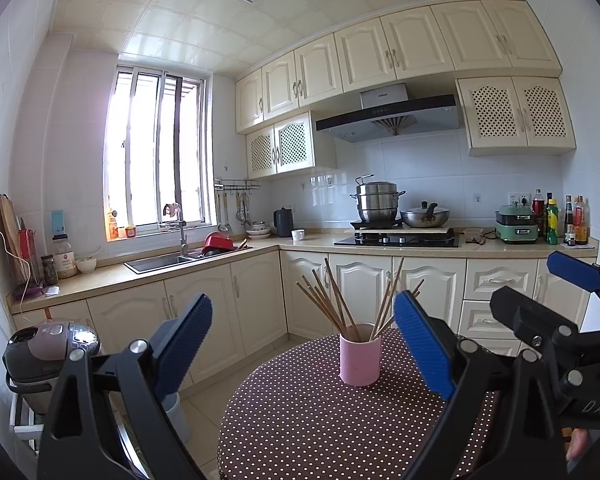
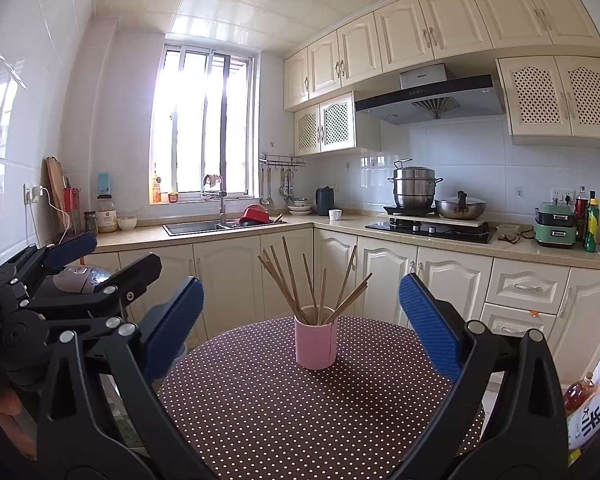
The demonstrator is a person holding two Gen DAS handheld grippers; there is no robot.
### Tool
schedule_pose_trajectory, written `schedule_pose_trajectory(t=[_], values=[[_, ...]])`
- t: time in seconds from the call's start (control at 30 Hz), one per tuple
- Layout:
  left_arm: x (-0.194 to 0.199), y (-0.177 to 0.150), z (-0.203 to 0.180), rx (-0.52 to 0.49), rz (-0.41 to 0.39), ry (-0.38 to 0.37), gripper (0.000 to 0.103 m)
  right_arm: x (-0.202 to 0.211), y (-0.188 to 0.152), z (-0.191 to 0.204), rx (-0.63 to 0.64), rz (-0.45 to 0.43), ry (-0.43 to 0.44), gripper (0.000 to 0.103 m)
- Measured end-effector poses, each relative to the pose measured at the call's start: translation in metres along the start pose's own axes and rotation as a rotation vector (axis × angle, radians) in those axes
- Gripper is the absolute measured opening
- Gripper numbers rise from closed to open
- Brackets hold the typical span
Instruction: Organize utensils
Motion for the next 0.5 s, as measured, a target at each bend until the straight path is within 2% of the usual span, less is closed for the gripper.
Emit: schedule_pose_trajectory(t=[0.5], values=[[-0.0031, -0.0047, -0.0022, -0.005, 0.010, -0.005, 0.091, -0.0028, -0.0014, 0.0004, -0.015, 0.007, 0.003, 0.096]])
Point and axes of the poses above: each gripper's, at about its wrist camera, not at the fingertips, and x roughly against the way its jaws point, z to its left, y to its top, the point moved 10 cm from there along -x, roughly the way its jaws point, and after that the axes turned 9 degrees about -z, right-handed, at the moved point
